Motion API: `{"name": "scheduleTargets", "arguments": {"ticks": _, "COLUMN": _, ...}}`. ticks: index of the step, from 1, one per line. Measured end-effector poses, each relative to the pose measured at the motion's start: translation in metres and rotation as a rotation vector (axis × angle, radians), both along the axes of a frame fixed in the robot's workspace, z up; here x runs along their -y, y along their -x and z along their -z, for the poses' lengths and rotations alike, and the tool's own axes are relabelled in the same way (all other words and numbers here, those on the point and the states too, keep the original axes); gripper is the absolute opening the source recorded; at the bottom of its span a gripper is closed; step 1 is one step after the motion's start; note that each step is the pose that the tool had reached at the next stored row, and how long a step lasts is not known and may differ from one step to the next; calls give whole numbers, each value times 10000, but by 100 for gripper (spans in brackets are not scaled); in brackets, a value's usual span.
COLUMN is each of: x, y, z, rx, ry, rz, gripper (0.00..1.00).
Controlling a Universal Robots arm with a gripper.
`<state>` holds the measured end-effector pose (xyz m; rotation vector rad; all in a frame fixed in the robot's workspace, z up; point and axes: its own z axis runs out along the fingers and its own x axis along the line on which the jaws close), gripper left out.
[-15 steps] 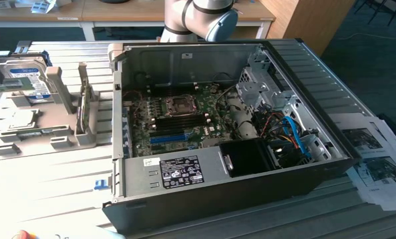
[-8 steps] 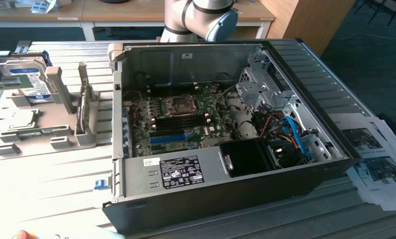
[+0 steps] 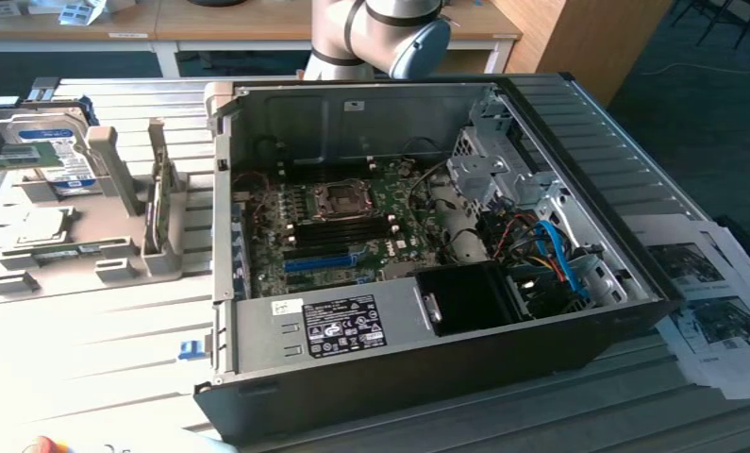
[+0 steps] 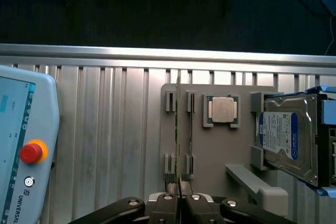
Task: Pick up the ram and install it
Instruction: 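Pick up the ram and move it above insertion slot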
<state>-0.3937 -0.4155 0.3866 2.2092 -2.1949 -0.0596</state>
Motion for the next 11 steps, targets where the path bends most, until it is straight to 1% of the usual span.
{"name": "scheduleTargets", "arguments": {"ticks": 7, "x": 1, "y": -1, "z": 0, "rx": 1, "ry": -1, "rz": 68, "gripper": 12}}
{"name": "scheduleTargets", "arguments": {"ticks": 11, "x": 0, "y": -37, "z": 0, "rx": 0, "ry": -1, "rz": 68, "gripper": 12}}
